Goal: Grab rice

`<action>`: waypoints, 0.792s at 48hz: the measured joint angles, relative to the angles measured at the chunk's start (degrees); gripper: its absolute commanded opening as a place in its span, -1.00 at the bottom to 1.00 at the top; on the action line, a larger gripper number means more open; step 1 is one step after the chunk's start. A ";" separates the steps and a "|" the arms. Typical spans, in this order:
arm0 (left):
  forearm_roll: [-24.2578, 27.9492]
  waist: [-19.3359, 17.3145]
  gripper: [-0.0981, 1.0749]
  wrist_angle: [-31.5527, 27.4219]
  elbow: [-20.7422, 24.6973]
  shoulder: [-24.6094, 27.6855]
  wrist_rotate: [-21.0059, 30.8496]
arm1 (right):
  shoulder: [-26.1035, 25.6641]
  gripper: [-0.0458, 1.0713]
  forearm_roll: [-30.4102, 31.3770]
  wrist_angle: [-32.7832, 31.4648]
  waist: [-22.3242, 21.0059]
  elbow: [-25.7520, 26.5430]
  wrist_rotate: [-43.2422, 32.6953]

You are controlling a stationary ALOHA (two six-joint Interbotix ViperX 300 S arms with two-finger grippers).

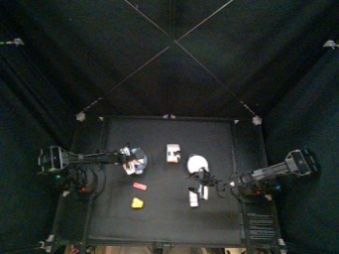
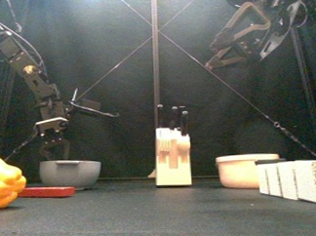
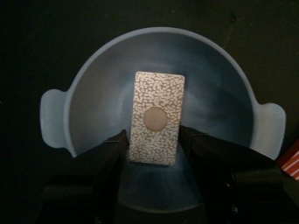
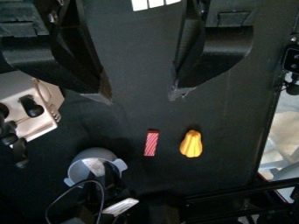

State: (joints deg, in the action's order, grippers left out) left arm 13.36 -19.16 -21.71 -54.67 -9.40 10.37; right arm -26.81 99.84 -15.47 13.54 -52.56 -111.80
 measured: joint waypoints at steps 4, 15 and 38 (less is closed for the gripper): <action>0.00 0.00 0.63 0.00 0.00 0.53 0.00 | 0.00 0.65 0.00 0.00 0.00 0.00 0.00; 0.00 -0.09 0.61 0.09 0.00 0.97 0.00 | 0.00 0.65 0.00 0.00 0.00 0.00 0.09; 1.14 -0.35 0.11 2.11 0.18 0.97 0.00 | 0.00 0.65 0.00 0.00 -0.09 0.00 0.00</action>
State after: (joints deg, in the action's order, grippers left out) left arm 14.50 -19.51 -19.60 -54.49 -8.44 10.37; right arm -26.81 99.84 -15.47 13.45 -52.56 -111.80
